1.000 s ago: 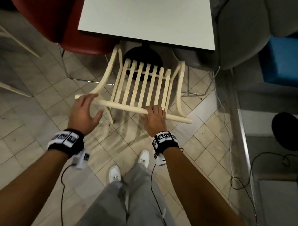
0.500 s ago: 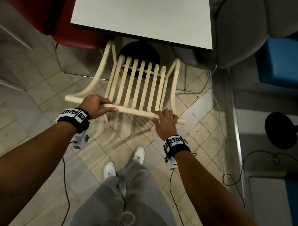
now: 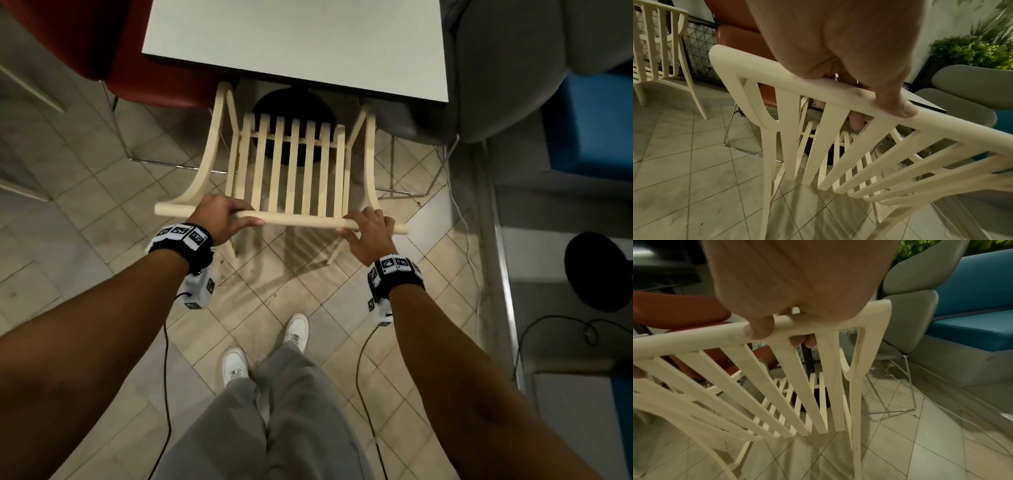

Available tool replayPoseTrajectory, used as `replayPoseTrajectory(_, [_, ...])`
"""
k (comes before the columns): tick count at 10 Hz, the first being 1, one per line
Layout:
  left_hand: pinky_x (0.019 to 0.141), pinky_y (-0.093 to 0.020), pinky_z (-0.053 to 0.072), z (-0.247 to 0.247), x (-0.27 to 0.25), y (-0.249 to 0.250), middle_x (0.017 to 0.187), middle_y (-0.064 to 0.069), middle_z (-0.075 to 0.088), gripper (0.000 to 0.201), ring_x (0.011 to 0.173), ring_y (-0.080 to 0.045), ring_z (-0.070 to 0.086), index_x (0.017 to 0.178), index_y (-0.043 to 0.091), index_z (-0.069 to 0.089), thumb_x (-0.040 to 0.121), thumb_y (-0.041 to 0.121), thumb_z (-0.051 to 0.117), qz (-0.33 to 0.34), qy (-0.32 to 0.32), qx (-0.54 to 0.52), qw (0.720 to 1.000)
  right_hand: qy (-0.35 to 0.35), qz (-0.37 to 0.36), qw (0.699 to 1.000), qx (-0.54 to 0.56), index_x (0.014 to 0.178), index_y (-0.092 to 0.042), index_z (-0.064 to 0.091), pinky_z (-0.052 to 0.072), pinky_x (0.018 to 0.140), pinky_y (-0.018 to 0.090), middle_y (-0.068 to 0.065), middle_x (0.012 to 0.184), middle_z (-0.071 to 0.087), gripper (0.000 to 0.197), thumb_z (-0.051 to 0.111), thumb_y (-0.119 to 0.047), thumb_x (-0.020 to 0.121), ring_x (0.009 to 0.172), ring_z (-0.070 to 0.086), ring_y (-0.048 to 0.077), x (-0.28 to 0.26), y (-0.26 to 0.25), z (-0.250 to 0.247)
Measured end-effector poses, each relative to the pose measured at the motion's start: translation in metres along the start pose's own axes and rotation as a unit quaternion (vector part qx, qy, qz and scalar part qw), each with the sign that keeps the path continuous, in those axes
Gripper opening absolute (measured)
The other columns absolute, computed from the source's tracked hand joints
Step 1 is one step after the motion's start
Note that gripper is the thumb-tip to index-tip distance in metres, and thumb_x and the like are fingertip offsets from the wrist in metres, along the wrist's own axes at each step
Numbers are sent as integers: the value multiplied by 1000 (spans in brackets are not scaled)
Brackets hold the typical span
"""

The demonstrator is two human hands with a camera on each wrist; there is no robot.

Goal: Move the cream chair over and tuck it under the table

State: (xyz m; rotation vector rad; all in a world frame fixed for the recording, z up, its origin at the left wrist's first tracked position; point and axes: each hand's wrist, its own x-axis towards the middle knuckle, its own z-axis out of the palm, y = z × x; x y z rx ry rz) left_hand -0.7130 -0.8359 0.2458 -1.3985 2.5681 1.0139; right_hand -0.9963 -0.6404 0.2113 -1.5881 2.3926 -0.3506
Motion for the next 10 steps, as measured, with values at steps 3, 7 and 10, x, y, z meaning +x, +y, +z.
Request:
replayPoseTrajectory(3, [98,-46,44,-9,-26,-31,108,-1,75,39,103,-24,58,113,30,72,76,42,74,-6,80,-32,996,42,26,999,18,110,-24,67,31,101,41,-4,103,60,27,66,-42,91,101,49,20,-5,1,3])
replayPoseTrajectory(7, [94,-46,47,-17,-21,-36,105,-1,77,34,99,-26,61,111,35,72,79,44,70,35,69,17,997,53,29,997,38,111,-23,69,33,101,43,-2,104,61,29,67,-43,90,99,52,22,-9,-1,6])
replayPoseTrajectory(10, [115,-42,34,4,-109,-59,154,-7,41,60,140,-25,40,144,23,45,87,34,57,63,111,77,989,75,100,991,38,147,-25,41,28,118,41,8,155,34,67,66,-18,85,145,30,26,-104,-51,-7])
